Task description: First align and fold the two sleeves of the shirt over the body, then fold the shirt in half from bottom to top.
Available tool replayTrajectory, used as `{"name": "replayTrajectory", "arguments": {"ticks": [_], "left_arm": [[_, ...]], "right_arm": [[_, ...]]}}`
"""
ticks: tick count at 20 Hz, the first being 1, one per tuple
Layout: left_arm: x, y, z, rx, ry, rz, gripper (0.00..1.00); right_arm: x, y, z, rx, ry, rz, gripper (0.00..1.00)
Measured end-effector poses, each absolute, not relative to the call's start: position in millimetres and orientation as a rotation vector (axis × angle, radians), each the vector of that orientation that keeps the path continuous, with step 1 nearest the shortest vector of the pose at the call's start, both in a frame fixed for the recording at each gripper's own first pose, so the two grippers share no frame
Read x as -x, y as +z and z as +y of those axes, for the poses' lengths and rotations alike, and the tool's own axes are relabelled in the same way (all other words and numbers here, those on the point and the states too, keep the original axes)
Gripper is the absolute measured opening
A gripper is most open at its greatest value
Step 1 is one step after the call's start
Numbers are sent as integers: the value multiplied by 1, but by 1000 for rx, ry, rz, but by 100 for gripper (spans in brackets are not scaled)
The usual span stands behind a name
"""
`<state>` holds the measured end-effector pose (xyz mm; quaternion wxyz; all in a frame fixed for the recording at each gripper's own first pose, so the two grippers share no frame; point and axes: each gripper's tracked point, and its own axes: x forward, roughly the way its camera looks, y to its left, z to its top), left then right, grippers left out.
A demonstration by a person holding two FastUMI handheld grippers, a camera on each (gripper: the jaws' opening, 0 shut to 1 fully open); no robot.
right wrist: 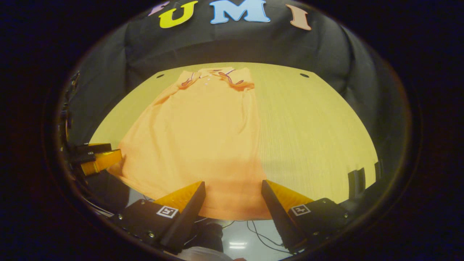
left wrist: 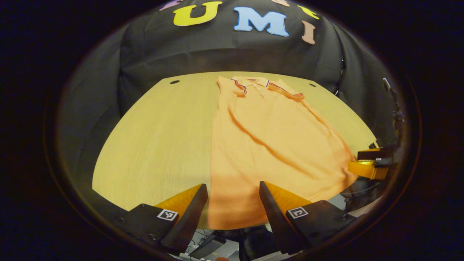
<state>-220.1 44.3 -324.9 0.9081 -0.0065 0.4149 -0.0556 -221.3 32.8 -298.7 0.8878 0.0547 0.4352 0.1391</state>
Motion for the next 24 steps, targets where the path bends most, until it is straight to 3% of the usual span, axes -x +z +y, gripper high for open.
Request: {"name": "replayTrajectory", "arguments": {"ticks": [10,11,12,13,14,15,16,17,18,19,20,22,23,24], "left_arm": [[246,-339,35,-42,-151,860,95],[246,-341,33,-63,-160,860,96],[246,-342,33,-77,-163,858,95],[245,-341,31,-70,-161,853,94],[243,-341,30,-68,-155,852,83],[244,-342,29,-67,-159,851,72],[243,-342,29,-65,-153,848,67],[242,-341,29,-57,-147,845,45],[242,-341,29,-47,-140,841,34],[241,-340,26,-40,-138,840,14],[242,-340,27,-43,-140,842,13],[244,-341,28,-37,-127,842,10],[243,-341,27,-41,-121,846,6],[242,-340,27,-40,-113,848,6]], "right_arm": [[240,-316,31,-60,266,922,96],[239,-314,33,-54,277,914,100],[239,-317,37,-54,298,917,96],[239,-315,40,-55,314,915,91],[239,-315,42,-55,329,914,85],[237,-314,43,-57,333,909,71],[238,-316,43,-59,336,908,65],[238,-315,42,-56,342,907,52],[239,-315,43,-58,346,901,52],[238,-315,42,-94,327,900,33],[239,-315,44,-112,331,904,13],[238,-314,44,-142,315,888,13],[240,-311,46,-163,320,889,0],[239,-313,47,-171,322,885,0]]}}
